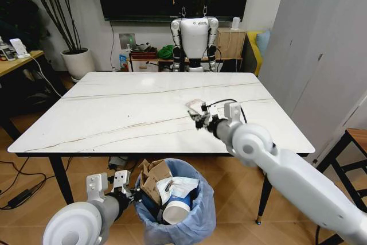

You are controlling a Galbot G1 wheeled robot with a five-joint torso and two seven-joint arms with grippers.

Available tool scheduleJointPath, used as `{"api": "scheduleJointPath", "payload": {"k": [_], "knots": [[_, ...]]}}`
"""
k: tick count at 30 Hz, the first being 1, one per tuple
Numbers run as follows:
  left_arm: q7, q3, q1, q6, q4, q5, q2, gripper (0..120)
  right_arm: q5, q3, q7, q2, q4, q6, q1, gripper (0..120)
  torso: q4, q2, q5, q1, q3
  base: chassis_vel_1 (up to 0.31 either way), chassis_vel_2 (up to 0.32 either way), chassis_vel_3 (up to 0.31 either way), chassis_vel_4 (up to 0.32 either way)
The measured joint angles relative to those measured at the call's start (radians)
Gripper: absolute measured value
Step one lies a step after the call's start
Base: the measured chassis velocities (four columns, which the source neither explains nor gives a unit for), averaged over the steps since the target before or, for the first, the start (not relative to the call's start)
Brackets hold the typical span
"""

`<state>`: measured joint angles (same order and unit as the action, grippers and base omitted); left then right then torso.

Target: Pick up the trash bin and place the trash from the table into it.

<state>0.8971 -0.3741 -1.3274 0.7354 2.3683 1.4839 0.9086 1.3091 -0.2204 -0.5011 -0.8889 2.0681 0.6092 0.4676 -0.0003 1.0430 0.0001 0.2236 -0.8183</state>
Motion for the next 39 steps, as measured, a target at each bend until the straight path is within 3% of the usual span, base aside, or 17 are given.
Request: {"api": "scheduleJointPath", "payload": {"k": [8, 18, 26, 39], "knots": [[0.003, -0.031, -0.023, 0.0, 0.007, 0.001, 0.003, 0, 0.054, -0.004, 0.017, 0.059, 0.162, 0.003, 0.06, 0, 0.0002, 0.0, -0.0001, 0.0, 0.0, 0.0, 0.0, 0.0, 0.0], [0.017, -0.066, -0.035, 0.0, 0.016, 0.021, -0.002, 0, 0.05, -0.01, 0.055, 0.102, 0.246, 0.017, 0.124, 0, 0.0003, 0.0, -0.0002, 0.0, 0.0, 0.0, 0.0, 0.0, 0.0], [0.02, -0.07, -0.037, 0.0, 0.02, 0.023, -0.001, 0, -0.129, -0.01, 0.175, 0.137, 0.26, 0.033, 0.215, 0, 0.0002, 0.0, -0.0001, 0.0, 0.0, 0.0, 0.0, 0.0, 0.0], [0.021, -0.063, -0.033, 0.0, 0.022, 0.027, 0.003, 0, -0.163, -0.011, 0.164, 0.116, 0.24, 0.043, 0.182, 47, 0.0001, 0.0, -0.0001, 0.0, 0.0, 0.0, 0.0, 0.0, 0.0]]}}
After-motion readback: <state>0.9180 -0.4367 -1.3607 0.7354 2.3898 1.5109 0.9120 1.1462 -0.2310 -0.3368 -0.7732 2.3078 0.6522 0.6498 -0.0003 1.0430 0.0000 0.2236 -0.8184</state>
